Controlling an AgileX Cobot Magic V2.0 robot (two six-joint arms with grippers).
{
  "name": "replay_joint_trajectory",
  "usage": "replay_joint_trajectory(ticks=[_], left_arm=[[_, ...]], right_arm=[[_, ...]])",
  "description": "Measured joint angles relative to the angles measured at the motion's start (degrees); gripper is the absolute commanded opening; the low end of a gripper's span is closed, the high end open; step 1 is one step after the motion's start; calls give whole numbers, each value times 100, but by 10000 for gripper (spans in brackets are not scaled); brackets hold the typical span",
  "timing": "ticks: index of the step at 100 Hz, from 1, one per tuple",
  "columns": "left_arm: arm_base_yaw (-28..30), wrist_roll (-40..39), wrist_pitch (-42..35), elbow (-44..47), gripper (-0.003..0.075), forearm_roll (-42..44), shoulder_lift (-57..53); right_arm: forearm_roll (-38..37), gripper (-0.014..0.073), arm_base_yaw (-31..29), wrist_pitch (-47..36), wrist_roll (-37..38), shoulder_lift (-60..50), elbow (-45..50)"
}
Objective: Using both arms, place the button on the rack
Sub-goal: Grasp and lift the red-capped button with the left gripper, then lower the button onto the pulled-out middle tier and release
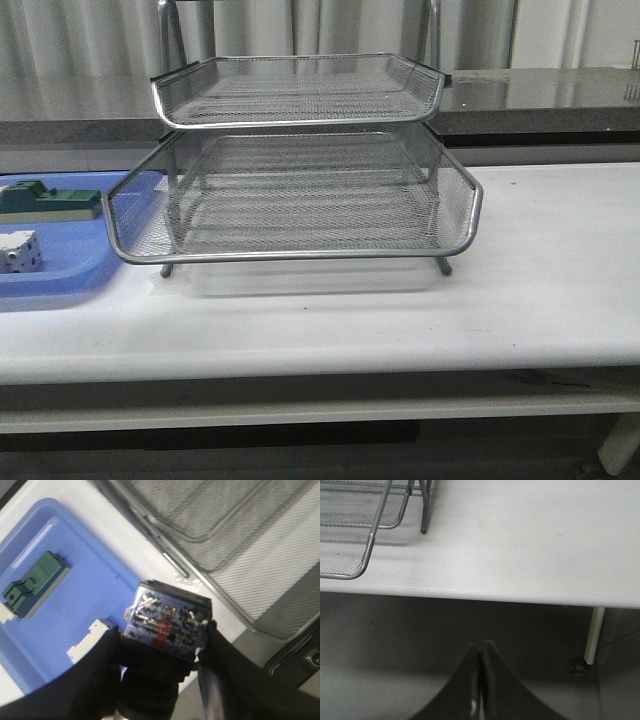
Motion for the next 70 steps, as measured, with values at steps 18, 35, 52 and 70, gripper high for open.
replay_joint_trajectory(ticks=[18,35,52,70], left_arm=[[-606,0,0,281,-13,-118,-57],[-1134,-10,-31,458,-13,-164,-57],[-1438,-10,-414,583,-13,-172,-46],[-1669,-10,-626,580,-13,-172,318]], right_arm=[[0,-68,0,0,0,0,0],[0,-68,0,0,2,0,0],[0,-68,0,0,2,0,0],[0,-68,0,0,2,0,0]])
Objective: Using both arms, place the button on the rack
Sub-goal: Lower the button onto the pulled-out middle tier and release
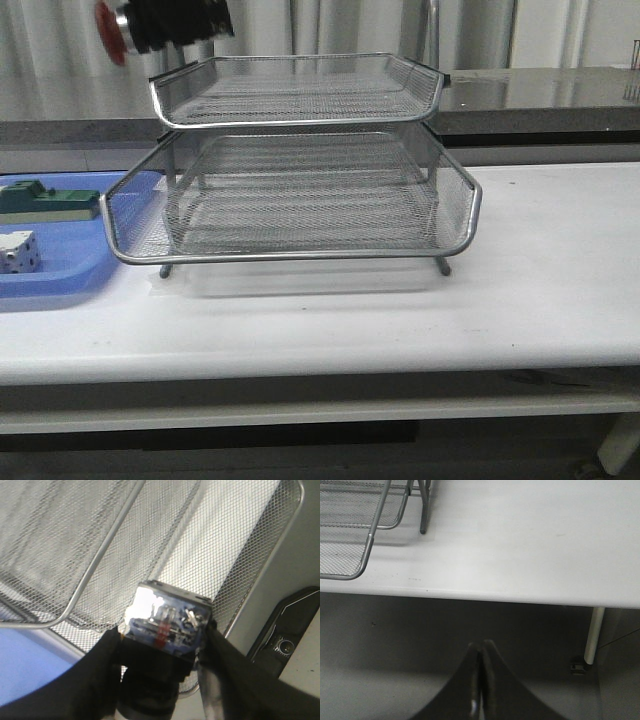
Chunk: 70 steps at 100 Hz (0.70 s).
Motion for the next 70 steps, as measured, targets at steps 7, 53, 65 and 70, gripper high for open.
replay_joint_trajectory(ticks=[7,53,65,70], left_arm=[[-81,0,-55,0,-13,0,234],[-265,0,-822,0,-13,0,1349],[-277,0,-887,0,6,0,1389],[-277,0,-898,0,31,0,1389]], right_arm=[[0,-68,0,0,0,0,0],[0,-68,0,0,0,0,0],[0,-68,0,0,0,0,0],[0,-68,0,0,0,0,0]])
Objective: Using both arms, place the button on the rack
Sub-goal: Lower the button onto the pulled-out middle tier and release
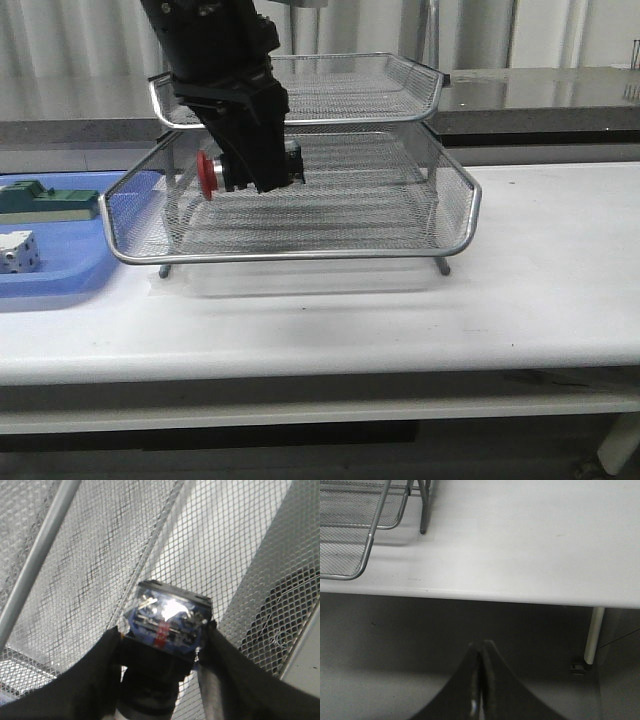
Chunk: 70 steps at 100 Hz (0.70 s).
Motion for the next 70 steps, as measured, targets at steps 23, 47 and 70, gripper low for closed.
replay_joint_trajectory(ticks=[23,47,70], left_arm=[[0,0,-32,0,314,0,0],[0,0,-53,0,428,0,0],[0,0,-53,0,428,0,0]], right_arm=[[0,-68,0,0,0,0,0],[0,-68,0,0,0,0,0],[0,-68,0,0,0,0,0]])
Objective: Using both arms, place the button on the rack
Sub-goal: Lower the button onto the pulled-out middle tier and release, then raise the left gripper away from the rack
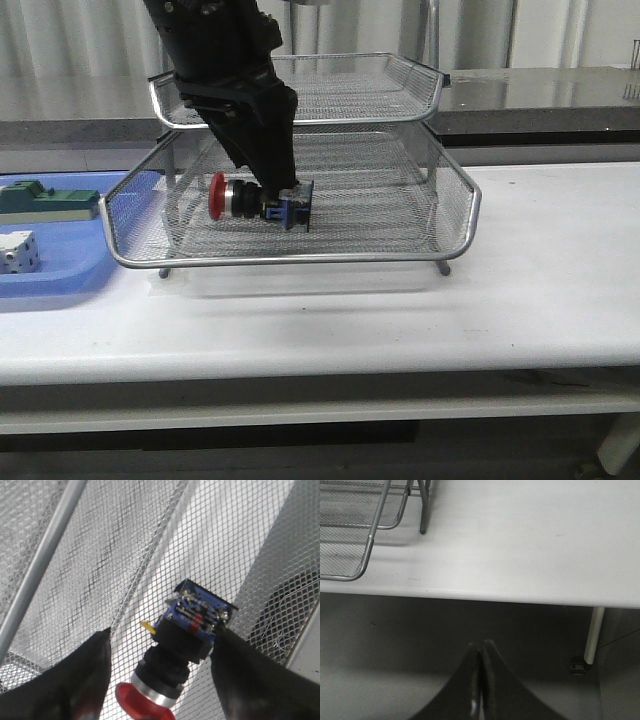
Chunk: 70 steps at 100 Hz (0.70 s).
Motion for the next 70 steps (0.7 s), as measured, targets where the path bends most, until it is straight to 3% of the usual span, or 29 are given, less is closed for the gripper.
replay_joint_trajectory(ticks=[15,43,70], left_arm=[[0,0,205,-160,428,0,0],[0,-161,1289,-879,424,0,-84],[0,-586,1480,-914,356,211,-503]], right_arm=[[0,-68,0,0,0,0,0],[0,-68,0,0,0,0,0],[0,-68,0,0,0,0,0]])
